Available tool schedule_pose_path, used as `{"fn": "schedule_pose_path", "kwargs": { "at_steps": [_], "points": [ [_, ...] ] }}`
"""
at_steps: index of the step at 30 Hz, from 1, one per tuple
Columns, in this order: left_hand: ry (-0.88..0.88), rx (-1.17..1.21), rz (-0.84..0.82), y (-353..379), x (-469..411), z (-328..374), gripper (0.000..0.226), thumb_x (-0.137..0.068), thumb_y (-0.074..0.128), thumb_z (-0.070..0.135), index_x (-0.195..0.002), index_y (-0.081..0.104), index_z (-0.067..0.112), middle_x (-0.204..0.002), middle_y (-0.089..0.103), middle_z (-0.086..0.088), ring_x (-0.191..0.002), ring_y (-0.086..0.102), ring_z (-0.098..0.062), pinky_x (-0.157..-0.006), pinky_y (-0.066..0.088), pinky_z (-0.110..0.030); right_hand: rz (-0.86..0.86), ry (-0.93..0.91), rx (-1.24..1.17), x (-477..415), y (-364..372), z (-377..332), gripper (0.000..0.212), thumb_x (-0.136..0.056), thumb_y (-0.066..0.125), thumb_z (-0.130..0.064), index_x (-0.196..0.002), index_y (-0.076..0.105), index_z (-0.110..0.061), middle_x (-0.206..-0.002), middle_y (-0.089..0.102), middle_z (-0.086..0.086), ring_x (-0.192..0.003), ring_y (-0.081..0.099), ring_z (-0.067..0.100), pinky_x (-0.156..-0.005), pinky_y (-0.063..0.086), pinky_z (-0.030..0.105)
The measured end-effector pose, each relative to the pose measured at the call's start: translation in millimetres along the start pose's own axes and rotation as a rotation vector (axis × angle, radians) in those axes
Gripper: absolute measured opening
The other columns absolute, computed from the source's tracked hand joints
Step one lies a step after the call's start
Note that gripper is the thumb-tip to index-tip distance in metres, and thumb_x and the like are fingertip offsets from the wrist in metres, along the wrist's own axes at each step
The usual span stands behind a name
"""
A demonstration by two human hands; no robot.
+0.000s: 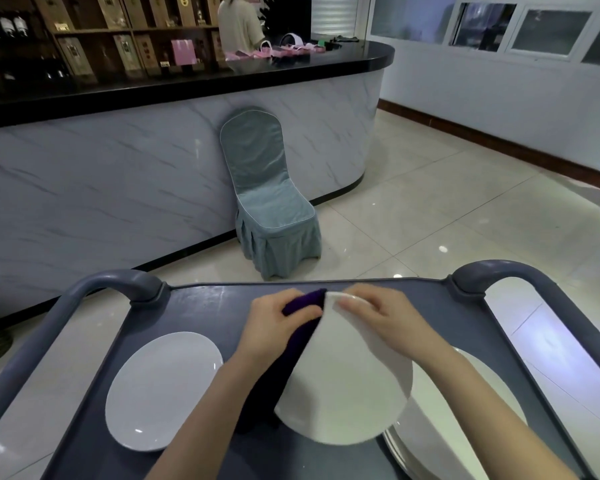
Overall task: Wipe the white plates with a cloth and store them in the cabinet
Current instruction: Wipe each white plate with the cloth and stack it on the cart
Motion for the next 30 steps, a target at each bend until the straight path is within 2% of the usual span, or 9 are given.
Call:
{"fn": "schedule_pose_path", "kwargs": {
  "at_steps": [3, 6, 9, 12, 17, 20, 24, 27, 30],
  "points": [
    [0.023, -0.024, -0.071, 5.4, 1.9, 0.6, 0.009, -0.083, 0.074, 0.027, -0.076, 0.068, 0.029, -0.066, 0.065, 0.009, -0.059, 0.054, 0.002, -0.059, 0.041, -0.013, -0.015, -0.063, 0.058, 0.5, 4.8, -2.3, 0.036, -0.097, 0.056, -0.045, -0.075, 0.06, -0.017, -0.07, 0.056, 0.001, -0.064, 0.044, 0.002, -0.061, 0.034, 0.02],
    [-0.088, 0.172, 0.128, 0.9, 11.1, -14.7, 0.01, -0.089, 0.068, 0.025, -0.079, 0.069, 0.025, -0.071, 0.07, 0.009, -0.064, 0.059, -0.003, -0.062, 0.048, -0.019, 0.224, 0.025, -0.11, 5.2, -5.9, 11.8, 0.037, -0.097, 0.059, -0.036, -0.068, 0.055, -0.014, -0.061, 0.044, -0.008, -0.06, 0.037, 0.004, -0.055, 0.031, 0.02],
    [-0.248, 0.323, 0.273, -0.2, 22.8, -26.6, 0.016, -0.093, 0.063, 0.028, -0.081, 0.069, 0.019, -0.076, 0.072, -0.005, -0.067, 0.063, -0.016, -0.063, 0.052, -0.036, 0.452, 0.158, -0.31, 12.7, -7.1, 24.6, 0.038, -0.097, 0.059, -0.034, -0.066, 0.054, -0.012, -0.06, 0.045, -0.011, -0.057, 0.038, 0.004, -0.051, 0.031, 0.015],
    [-0.208, 0.251, 0.205, -4.9, 18.0, -24.2, 0.019, -0.089, 0.067, 0.03, -0.074, 0.066, 0.018, -0.071, 0.07, -0.003, -0.063, 0.06, -0.012, -0.061, 0.051, -0.032, 0.357, 0.138, -0.224, 14.9, -3.2, 26.0, 0.04, -0.098, 0.056, -0.036, -0.066, 0.053, -0.013, -0.06, 0.043, -0.012, -0.056, 0.037, 0.003, -0.052, 0.03, 0.017],
    [0.006, -0.065, -0.165, 6.6, 5.6, -1.5, 0.014, -0.081, 0.076, 0.031, -0.071, 0.066, 0.033, -0.065, 0.064, 0.014, -0.06, 0.054, 0.001, -0.058, 0.042, -0.017, 0.014, -0.049, -0.02, 12.1, 17.2, 7.0, 0.038, -0.097, 0.059, -0.039, -0.065, 0.053, -0.019, -0.058, 0.045, -0.014, -0.057, 0.038, 0.001, -0.055, 0.03, 0.018],
    [-0.021, -0.015, -0.029, -0.1, 9.7, -4.0, 0.015, -0.085, 0.072, 0.03, -0.072, 0.066, 0.031, -0.067, 0.066, 0.012, -0.061, 0.056, -0.001, -0.059, 0.045, -0.021, 0.157, -0.027, -0.088, 12.5, 8.5, 9.5, 0.035, -0.097, 0.06, -0.036, -0.067, 0.057, -0.017, -0.059, 0.046, -0.014, -0.058, 0.039, 0.0, -0.055, 0.031, 0.017],
    [-0.263, 0.288, 0.235, -8.5, 25.0, -21.9, 0.016, -0.091, 0.066, 0.029, -0.079, 0.069, 0.018, -0.076, 0.073, -0.003, -0.068, 0.064, -0.016, -0.065, 0.055, -0.035, 0.432, 0.131, -0.267, 17.5, 2.7, 21.9, 0.039, -0.097, 0.059, -0.033, -0.066, 0.055, -0.01, -0.059, 0.043, -0.012, -0.056, 0.036, 0.004, -0.051, 0.03, 0.015],
    [-0.256, 0.21, 0.19, -11.0, 26.6, -24.9, 0.019, -0.09, 0.067, 0.03, -0.079, 0.068, 0.014, -0.077, 0.073, -0.005, -0.069, 0.064, -0.017, -0.069, 0.055, -0.042, 0.354, 0.118, -0.197, 18.2, 6.5, 21.4, 0.044, -0.098, 0.057, -0.035, -0.064, 0.045, -0.011, -0.058, 0.036, -0.009, -0.056, 0.031, 0.006, -0.051, 0.027, 0.02],
    [-0.096, 0.049, -0.007, -12.3, 18.5, -13.6, 0.017, -0.085, 0.072, 0.03, -0.071, 0.065, 0.022, -0.067, 0.066, 0.007, -0.06, 0.056, -0.004, -0.061, 0.047, -0.023, 0.132, 0.016, -0.061, 14.3, 10.9, 6.3, 0.043, -0.097, 0.058, -0.036, -0.059, 0.043, -0.022, -0.056, 0.04, -0.013, -0.055, 0.035, 0.002, -0.053, 0.029, 0.02]
  ]
}}
Point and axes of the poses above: each hand's wrist, its own x-axis away from the middle knuckle, its own y-axis out of the palm, z = x × y, the point moved 3 cm from there along -x, towards the middle knuckle
